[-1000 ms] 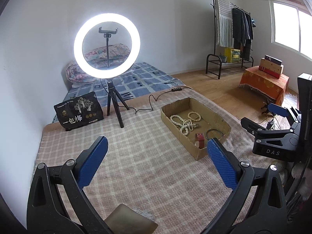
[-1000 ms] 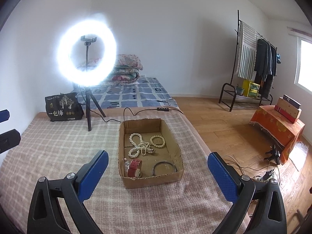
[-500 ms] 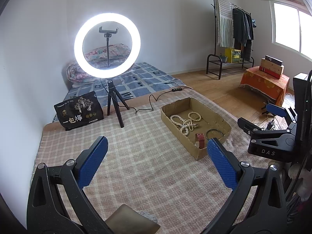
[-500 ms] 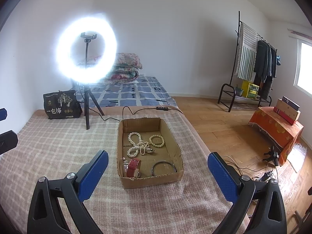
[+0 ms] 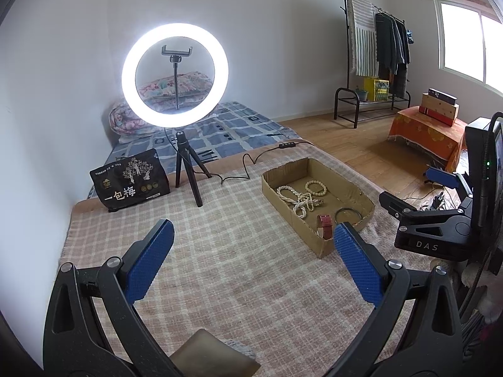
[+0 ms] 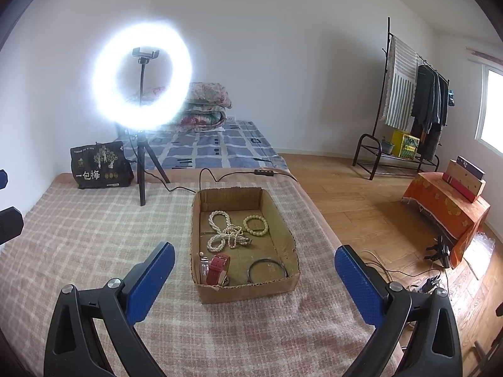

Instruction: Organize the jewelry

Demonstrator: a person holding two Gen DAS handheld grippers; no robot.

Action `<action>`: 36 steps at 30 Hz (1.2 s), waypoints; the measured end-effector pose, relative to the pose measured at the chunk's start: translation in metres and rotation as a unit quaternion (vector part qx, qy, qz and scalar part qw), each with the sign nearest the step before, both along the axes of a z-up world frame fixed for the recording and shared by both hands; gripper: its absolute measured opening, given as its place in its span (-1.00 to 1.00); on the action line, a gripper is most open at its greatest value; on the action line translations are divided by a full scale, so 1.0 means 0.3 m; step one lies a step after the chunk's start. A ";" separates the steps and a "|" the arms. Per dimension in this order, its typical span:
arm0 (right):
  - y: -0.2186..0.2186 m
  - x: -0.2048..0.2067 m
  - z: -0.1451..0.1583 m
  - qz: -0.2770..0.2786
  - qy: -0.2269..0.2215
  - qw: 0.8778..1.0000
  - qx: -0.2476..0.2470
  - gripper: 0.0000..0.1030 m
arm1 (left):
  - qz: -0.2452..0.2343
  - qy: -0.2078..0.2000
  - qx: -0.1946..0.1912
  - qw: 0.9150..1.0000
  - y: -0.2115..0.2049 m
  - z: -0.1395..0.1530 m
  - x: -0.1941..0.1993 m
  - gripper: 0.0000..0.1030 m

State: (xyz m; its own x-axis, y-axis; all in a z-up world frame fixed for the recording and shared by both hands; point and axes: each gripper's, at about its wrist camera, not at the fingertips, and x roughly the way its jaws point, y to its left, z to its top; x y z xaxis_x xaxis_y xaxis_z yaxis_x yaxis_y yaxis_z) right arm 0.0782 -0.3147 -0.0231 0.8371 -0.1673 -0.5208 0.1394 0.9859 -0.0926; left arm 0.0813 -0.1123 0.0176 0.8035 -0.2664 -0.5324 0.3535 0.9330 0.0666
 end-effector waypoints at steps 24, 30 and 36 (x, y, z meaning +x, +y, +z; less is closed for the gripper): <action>0.008 0.007 -0.009 0.006 0.003 1.000 -0.004 0.99 | -0.001 -0.005 0.005 1.000 -0.005 0.005 -0.007 1.00; 0.017 0.006 -0.011 0.008 0.002 1.000 -0.011 0.99 | -0.001 -0.005 0.005 1.000 -0.003 0.007 -0.005 1.00; 0.018 0.006 -0.012 0.008 0.003 1.000 -0.013 0.99 | -0.002 -0.004 0.005 1.000 -0.004 0.007 -0.007 1.00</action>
State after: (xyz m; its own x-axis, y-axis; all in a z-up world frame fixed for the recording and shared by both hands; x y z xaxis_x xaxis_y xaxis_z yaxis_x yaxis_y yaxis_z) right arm 0.0800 -0.3095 -0.0267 0.8368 -0.1674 -0.5213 0.1232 0.9853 -0.1186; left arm 0.0792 -0.1135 0.0196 0.8072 -0.2640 -0.5280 0.3562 0.9311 0.0791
